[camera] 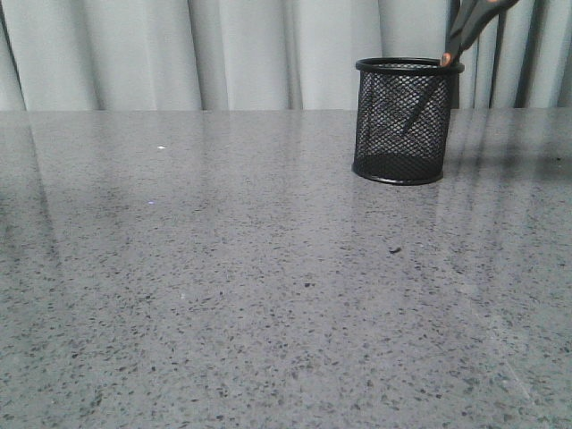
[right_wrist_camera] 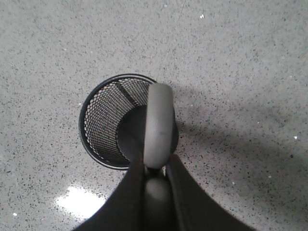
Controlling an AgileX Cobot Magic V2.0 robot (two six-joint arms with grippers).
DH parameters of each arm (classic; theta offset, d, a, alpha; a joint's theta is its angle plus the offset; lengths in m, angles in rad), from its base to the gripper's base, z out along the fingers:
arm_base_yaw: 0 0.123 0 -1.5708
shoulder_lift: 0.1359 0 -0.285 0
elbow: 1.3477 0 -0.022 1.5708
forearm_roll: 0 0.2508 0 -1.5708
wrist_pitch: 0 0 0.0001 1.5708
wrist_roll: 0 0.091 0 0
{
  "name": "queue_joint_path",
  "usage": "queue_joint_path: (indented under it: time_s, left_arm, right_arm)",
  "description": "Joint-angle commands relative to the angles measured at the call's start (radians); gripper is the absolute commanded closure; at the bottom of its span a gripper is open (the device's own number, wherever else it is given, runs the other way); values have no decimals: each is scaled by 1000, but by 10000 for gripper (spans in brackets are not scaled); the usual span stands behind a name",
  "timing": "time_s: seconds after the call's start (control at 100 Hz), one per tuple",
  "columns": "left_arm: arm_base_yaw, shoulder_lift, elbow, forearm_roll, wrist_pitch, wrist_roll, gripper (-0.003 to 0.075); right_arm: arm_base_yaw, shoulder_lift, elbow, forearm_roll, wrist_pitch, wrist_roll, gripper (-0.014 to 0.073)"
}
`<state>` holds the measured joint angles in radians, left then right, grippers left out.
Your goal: Put scissors into bucket
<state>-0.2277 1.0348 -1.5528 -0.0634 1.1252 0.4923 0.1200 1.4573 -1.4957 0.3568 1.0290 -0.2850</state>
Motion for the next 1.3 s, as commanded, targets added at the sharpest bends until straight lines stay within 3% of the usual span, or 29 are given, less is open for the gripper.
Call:
queue_joint_path:
  time_s: [0.0, 0.11, 0.33, 0.6, 0.68, 0.76, 0.83, 0.94, 0.97, 1.11, 1.29]
  left_arm:
    - [2, -10, -30, -16, -68, -13, 230]
    - [2, -10, -30, -16, -68, -13, 230]
    - [2, -10, -30, -16, -68, -13, 230]
    - [2, -10, -30, 13, -68, -13, 231]
    - [2, -10, -30, 23, -70, -13, 274]
    - [2, -10, -30, 42, -80, -13, 382]
    - [2, -10, -30, 53, -87, -13, 509]
    - [2, -10, -30, 56, -114, -13, 739]
    - [2, -10, -30, 57, -120, -13, 739]
    - [2, -7, -10, 63, -146, -62, 741]
    - [19, -49, 117, 48, -304, -129, 741]
  right_arm:
    - [-5, -20, -38, 17, -36, -10, 638]
    - [-5, -6, -38, 23, -41, -14, 557]
    - [-5, -5, -38, 30, -76, -14, 275]
    - [-5, -69, -38, 14, -155, -16, 265]
    - [-5, -108, -38, 12, -191, -16, 270]
    - [-5, -151, -38, 12, -216, -16, 315]
    - [-5, -182, -38, 12, -228, -16, 404]
    - [-5, -219, -35, 12, -227, -16, 619]
    - [-5, -230, -33, 12, -227, -16, 670]
    - [-5, -290, 17, 14, -257, -16, 659]
    - [-3, -457, 244, 15, -474, -62, 659]
